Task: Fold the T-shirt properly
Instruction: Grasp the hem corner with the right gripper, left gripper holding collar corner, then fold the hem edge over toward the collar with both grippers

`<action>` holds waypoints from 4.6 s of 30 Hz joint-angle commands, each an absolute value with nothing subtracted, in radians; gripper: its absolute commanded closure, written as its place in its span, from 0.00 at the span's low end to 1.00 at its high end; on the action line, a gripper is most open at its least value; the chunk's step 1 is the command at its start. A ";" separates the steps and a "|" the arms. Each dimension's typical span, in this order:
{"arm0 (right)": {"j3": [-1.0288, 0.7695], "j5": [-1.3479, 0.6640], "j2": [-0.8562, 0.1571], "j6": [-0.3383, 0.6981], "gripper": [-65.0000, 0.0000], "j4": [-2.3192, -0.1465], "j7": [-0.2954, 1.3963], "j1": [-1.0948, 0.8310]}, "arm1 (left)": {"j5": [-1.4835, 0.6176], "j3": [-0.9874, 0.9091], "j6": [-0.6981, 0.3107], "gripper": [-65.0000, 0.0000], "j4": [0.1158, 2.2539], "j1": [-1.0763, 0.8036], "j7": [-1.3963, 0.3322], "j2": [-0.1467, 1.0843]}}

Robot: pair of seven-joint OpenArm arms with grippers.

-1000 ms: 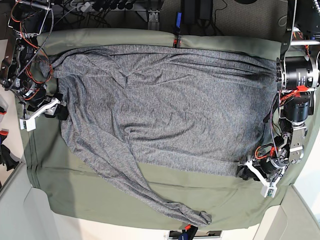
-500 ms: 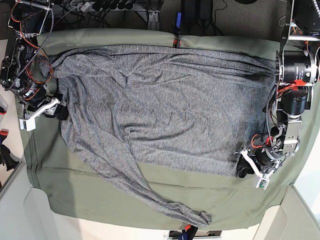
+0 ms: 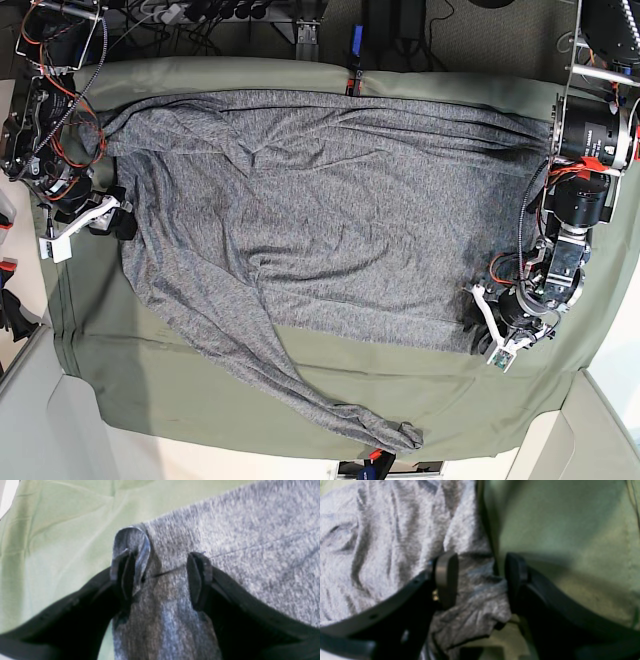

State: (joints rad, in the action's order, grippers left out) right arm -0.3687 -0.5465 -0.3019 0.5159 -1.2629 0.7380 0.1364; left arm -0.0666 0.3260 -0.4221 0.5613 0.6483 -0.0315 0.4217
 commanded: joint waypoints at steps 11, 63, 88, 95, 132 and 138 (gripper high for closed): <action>-0.371 -0.564 -0.310 0.521 0.53 -1.275 0.736 0.152 | -0.056 0.321 -0.214 1.00 0.581 0.683 0.049 0.435; -0.373 -0.459 -0.239 0.531 1.00 -1.275 0.649 0.297 | -0.256 0.321 -0.452 1.00 0.625 0.673 -0.005 0.645; -0.374 -0.497 -0.252 0.530 0.73 -1.441 0.693 0.152 | -0.295 0.321 -0.294 0.48 0.566 0.604 0.049 0.498; -0.374 -0.497 -0.252 0.530 0.69 -1.441 0.693 0.152 | -0.300 0.321 -0.329 0.54 0.540 0.609 0.075 0.482; -0.305 -0.400 -0.230 0.513 0.63 -1.135 0.572 0.326 | -0.300 0.321 -0.352 1.00 0.635 0.609 -0.004 0.542; -0.299 -0.400 -0.230 0.514 1.00 -1.148 0.601 0.324 | -0.300 0.321 -0.352 1.00 0.635 0.609 -0.004 0.569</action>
State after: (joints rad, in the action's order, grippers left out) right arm -0.2970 -0.3840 -0.2184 0.5053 -1.1278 0.6209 0.2985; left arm -0.2966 0.3264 -0.3614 0.6193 0.5766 -0.0219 0.5434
